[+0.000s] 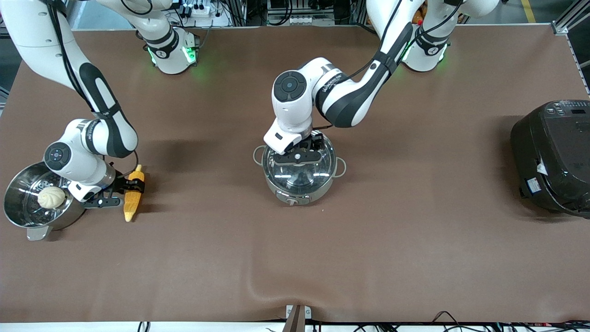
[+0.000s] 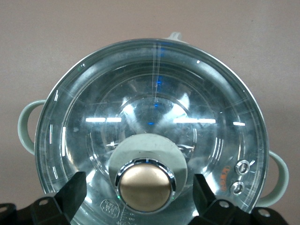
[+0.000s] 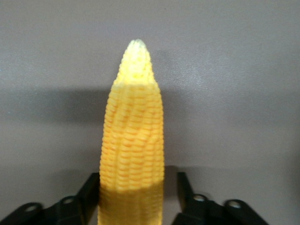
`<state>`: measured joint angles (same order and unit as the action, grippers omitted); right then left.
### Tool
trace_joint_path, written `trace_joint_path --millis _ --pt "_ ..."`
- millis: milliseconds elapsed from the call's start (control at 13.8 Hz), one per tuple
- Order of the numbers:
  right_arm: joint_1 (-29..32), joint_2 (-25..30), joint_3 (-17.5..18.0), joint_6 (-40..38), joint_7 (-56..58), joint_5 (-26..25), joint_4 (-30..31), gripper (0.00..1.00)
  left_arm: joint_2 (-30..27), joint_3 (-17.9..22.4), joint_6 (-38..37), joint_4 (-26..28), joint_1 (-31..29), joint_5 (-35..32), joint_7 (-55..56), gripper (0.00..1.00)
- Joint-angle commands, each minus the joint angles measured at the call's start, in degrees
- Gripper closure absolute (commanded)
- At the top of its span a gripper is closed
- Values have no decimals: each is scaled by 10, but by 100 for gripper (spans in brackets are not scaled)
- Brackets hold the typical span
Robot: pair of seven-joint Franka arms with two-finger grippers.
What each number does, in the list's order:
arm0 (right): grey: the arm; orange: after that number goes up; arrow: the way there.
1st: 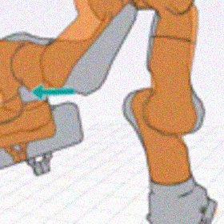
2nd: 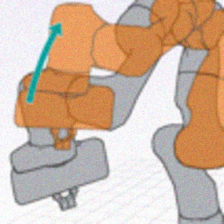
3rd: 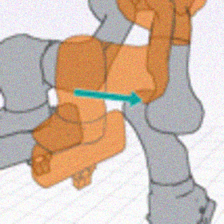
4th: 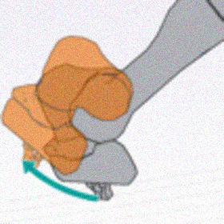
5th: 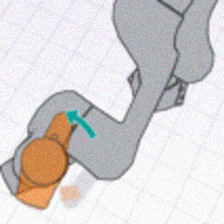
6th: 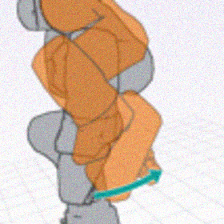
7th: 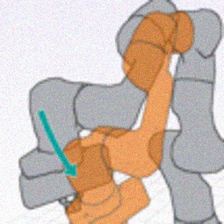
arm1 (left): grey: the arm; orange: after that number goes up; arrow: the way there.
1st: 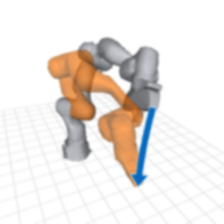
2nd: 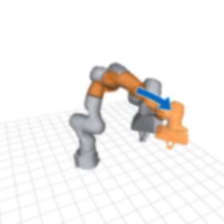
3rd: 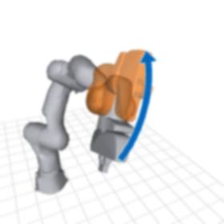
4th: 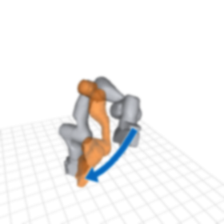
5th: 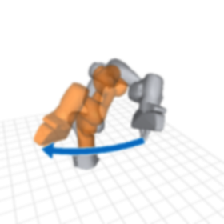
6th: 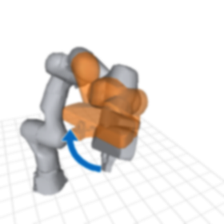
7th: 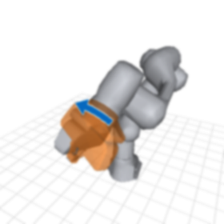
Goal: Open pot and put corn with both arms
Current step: 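Grasp the lid knob with the left gripper while the right gripper grasps the corn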
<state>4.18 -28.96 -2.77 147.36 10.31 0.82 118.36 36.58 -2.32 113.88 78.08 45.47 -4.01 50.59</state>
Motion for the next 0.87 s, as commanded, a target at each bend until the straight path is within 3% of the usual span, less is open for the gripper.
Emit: trace_joint_path --millis 0,72,145,507,797 --pt "-4 14 7 -17 3 4 -15 77 0 4 -2 -10 6 -13 20 93" --pt "-8 27 7 -42 4 4 -19 88 -1 5 -3 -10 6 -12 27 100" --pt "-17 40 7 -78 3 4 -36 91 -1 5 -3 -9 7 -13 31 100" --pt "-52 54 7 -355 -13 4 -204 91 -15 5 -11 -9 6 -14 32 100" --pt "-75 63 13 -370 -44 9 -216 94 -63 6 -42 -9 -4 -13 28 100"
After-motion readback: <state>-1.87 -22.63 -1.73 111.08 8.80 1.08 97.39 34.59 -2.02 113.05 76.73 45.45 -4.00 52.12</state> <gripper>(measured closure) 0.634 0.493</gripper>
